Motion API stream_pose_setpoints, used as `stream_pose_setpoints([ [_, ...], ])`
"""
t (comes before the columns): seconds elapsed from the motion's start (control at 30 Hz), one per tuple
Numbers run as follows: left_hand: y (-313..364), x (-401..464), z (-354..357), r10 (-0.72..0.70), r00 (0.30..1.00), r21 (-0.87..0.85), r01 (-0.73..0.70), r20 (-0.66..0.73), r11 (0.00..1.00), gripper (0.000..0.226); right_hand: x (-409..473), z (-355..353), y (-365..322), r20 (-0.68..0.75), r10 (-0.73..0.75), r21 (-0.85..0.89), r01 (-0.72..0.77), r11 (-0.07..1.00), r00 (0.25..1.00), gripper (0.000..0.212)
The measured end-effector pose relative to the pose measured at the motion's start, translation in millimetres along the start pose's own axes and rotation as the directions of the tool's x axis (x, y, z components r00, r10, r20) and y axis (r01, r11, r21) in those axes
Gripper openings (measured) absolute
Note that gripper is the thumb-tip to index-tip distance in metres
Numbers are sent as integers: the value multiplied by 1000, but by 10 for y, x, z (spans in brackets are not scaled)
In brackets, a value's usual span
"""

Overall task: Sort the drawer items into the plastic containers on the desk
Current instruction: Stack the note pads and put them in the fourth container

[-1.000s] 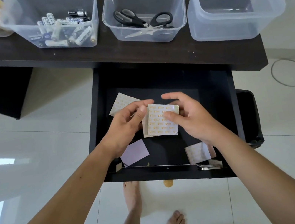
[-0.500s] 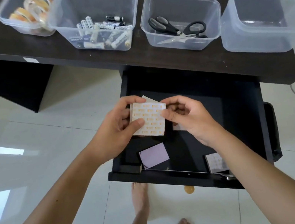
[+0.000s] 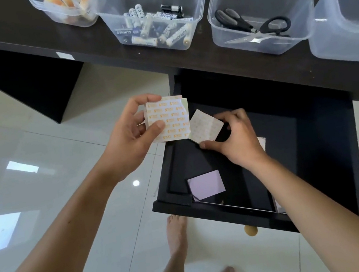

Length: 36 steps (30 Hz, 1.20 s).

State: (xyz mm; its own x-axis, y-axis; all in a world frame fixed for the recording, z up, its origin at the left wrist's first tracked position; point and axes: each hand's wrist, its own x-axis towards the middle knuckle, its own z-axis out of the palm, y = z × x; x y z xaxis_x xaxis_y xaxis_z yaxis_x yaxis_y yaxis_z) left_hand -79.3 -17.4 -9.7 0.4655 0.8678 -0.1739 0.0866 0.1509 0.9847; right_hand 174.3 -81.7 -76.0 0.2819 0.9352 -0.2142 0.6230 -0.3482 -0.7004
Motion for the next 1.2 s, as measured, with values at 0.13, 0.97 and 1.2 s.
stream_pose_setpoints([
  [0.13,7,-27,8,7,1000,-4,-7,-4,1000,36,-54,-71,-31,18,2,128,-4,992,1000,57],
  [0.97,-160,54,1190,-88,960,-104,119,267,987,57,-775,-1078,293,-37,-31,462,44,886,999,36],
  [1.2,-182,76,1113,-83,967,10,83,239,996,59,-722,-861,223,-12,-26,461,28,887,1000,37],
])
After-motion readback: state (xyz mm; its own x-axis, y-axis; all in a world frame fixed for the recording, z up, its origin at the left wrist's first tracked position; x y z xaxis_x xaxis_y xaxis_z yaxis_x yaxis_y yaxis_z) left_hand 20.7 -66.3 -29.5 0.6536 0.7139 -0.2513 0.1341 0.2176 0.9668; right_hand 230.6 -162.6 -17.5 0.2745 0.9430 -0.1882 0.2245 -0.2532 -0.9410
